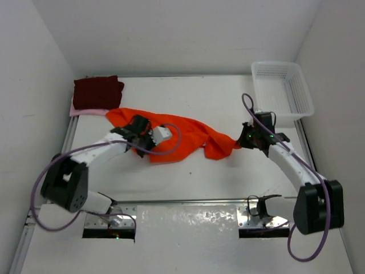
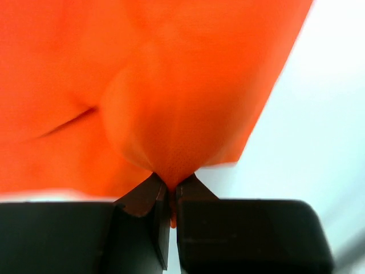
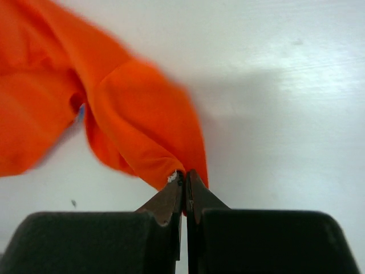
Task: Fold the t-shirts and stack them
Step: Flatten out the tshirt
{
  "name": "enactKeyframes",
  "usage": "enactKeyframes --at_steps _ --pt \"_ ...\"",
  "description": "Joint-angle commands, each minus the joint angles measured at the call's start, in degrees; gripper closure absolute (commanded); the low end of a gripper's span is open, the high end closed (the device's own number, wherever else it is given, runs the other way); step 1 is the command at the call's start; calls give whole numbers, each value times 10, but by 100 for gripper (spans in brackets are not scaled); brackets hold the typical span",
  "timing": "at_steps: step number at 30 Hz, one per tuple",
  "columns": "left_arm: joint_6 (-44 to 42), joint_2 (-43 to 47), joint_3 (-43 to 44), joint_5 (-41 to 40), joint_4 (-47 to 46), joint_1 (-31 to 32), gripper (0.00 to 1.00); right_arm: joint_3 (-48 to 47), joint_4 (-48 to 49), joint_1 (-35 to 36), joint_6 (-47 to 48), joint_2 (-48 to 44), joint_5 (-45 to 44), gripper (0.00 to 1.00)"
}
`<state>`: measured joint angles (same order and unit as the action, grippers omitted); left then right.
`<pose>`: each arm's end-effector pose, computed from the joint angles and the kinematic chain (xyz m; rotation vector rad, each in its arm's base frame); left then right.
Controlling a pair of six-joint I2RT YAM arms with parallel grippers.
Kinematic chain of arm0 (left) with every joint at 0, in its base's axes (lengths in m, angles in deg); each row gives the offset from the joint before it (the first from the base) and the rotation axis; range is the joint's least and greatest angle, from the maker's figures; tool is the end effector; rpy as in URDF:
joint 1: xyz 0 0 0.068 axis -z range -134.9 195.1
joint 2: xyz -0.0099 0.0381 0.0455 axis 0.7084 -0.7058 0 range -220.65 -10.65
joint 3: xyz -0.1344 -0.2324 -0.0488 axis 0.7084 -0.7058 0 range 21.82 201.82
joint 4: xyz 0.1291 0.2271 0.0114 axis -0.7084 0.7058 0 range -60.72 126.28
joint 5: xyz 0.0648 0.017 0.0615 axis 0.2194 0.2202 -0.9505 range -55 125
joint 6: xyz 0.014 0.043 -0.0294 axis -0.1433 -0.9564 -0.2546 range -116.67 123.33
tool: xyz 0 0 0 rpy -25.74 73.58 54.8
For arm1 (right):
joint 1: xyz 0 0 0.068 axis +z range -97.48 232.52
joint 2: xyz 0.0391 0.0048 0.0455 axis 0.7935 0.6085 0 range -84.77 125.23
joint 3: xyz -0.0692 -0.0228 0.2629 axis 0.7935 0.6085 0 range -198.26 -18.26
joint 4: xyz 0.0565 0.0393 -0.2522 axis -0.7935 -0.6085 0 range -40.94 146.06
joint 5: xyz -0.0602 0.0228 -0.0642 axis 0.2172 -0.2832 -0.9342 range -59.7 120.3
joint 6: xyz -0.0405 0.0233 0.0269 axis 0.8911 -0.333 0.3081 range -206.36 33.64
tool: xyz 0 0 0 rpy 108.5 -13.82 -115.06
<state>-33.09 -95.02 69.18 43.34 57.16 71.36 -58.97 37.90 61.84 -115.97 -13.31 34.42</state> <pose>0.2419 -0.1251 0.1777 1.4359 2.2742 -0.1423 0.2455 0.0429 0.2075 0.4005 2.4277 0.3907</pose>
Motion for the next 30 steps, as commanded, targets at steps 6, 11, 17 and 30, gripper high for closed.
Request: enactKeyframes --at_steps 6,11,17,30 --pt "-187 150 187 211 392 -139 100 -62 -256 -30 171 -162 200 100" --pt "-115 -41 449 293 386 -157 100 -274 -110 -38 91 4 281 100" --pt "192 -406 1165 295 283 -263 100 -664 -95 -120 -97 343 292 100" --pt "16 -121 687 293 299 -285 100 -368 -123 -103 36 102 214 100"
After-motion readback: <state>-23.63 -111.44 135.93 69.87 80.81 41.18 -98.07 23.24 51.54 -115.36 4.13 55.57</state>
